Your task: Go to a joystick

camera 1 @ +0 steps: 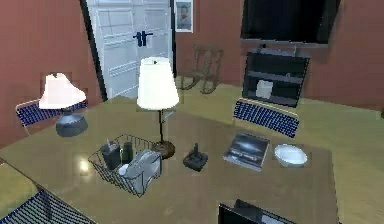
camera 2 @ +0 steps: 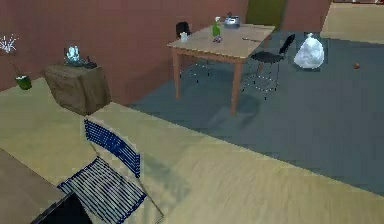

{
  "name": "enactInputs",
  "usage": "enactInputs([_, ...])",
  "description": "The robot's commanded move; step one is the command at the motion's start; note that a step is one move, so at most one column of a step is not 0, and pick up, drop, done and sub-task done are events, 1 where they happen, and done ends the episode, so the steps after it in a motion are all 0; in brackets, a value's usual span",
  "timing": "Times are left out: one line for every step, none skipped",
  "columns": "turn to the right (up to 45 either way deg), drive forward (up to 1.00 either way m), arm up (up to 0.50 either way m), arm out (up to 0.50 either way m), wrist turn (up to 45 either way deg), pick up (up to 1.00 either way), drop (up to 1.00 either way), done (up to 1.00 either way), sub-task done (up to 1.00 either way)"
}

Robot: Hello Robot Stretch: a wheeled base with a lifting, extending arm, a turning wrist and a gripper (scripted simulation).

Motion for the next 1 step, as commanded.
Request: enactInputs([0.0, 0.00, 0.00, 0.00, 0.0, 0.00, 0.00, 1.00, 0.00])
